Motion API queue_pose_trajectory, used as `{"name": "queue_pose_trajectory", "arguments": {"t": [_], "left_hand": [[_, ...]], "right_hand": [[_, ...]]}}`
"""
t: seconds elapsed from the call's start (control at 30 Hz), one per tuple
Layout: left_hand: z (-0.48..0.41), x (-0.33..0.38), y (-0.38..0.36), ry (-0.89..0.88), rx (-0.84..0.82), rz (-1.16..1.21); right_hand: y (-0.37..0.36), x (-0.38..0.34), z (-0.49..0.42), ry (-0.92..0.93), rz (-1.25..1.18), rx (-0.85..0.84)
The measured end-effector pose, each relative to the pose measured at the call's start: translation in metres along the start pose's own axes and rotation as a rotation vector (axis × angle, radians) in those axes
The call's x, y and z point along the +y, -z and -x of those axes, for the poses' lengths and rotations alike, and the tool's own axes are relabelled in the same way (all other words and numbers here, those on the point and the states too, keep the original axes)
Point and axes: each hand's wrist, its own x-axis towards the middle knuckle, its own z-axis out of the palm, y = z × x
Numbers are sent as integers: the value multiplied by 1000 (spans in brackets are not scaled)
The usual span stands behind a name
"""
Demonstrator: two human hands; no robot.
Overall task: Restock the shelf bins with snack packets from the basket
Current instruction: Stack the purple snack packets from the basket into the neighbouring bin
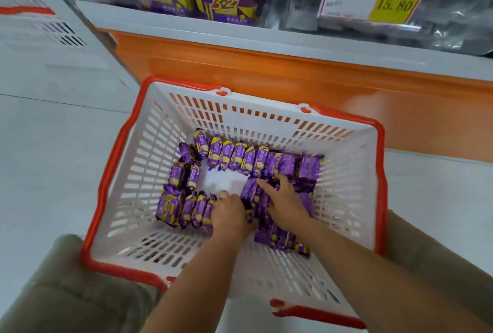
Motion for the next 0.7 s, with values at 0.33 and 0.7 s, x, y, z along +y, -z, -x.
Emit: {"name": "queue_pose_trajectory", "arguments": {"t": [0.33,0.7], "left_hand": [[-6,13,-1,142,-29,-32],[4,-32,47,45,-216,575]], "right_hand": [[9,2,2,9,-70,-54],[33,-17,13,-102,-192,-65]]}}
